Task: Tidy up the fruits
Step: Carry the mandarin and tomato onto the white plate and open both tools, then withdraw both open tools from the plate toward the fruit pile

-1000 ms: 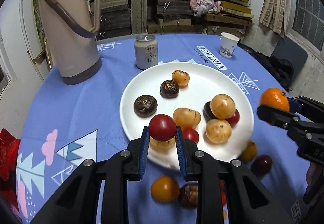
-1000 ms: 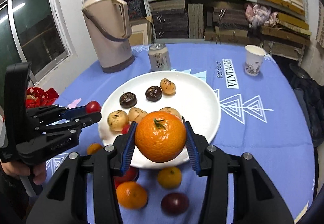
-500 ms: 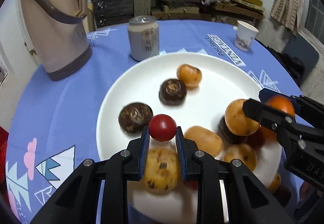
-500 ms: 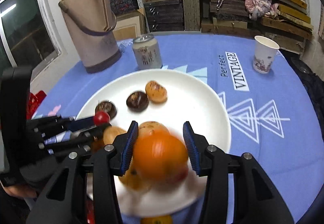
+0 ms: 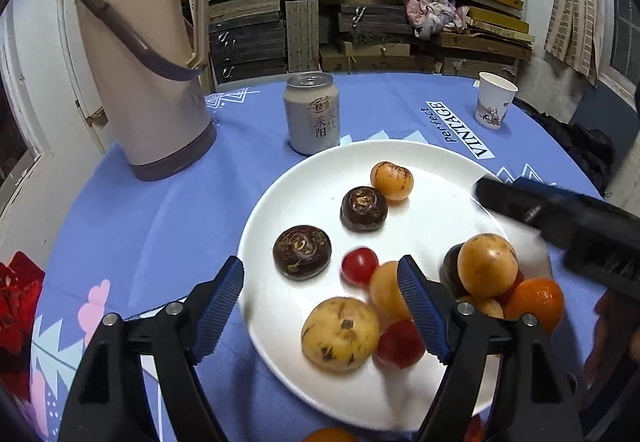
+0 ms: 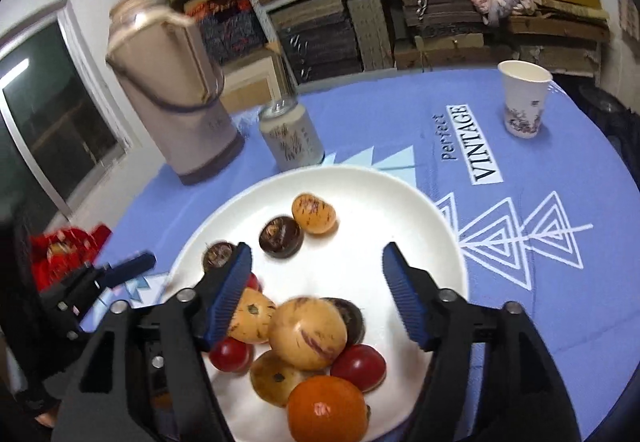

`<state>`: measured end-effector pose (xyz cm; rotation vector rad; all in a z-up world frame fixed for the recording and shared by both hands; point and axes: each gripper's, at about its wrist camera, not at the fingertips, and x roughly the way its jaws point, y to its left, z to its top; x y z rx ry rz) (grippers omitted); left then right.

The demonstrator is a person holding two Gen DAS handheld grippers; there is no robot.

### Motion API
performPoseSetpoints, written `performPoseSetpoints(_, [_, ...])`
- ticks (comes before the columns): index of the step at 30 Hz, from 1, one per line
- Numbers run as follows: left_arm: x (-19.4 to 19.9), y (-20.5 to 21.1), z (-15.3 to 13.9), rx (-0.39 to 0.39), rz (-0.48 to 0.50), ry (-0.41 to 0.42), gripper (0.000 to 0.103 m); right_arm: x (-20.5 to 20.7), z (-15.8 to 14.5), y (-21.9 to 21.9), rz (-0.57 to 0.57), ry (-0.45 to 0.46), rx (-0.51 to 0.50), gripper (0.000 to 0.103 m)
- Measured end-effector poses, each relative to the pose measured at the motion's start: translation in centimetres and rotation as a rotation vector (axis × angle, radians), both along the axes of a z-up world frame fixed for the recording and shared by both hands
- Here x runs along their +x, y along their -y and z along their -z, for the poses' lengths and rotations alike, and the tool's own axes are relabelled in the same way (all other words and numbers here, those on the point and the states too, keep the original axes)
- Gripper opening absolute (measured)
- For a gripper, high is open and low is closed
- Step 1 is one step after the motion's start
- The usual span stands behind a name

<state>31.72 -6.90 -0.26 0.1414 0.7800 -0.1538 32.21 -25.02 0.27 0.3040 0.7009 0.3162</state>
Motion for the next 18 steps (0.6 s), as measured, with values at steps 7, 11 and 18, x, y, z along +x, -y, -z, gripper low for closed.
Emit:
performPoseSetpoints(7, [-2.3, -0.5, -0.9, 0.008, 0.008, 0.02, 0.08, -4.4, -1.1, 0.2, -0.116, -0.012, -0.066, 0.071])
performPoseSetpoints(11, [-4.2, -0.7, -1.6, 0.014, 0.02, 0.048, 0.08, -8.9, -1.5, 0.9, -0.122, 0.02, -0.083, 0.076])
performPoseSetpoints(18, [-8.7, -1.2, -1.7, 0.057, 0.054, 0.098, 0.086, -13.3, -0.5, 0.6, -0.105, 0.037, -0.209, 0.084])
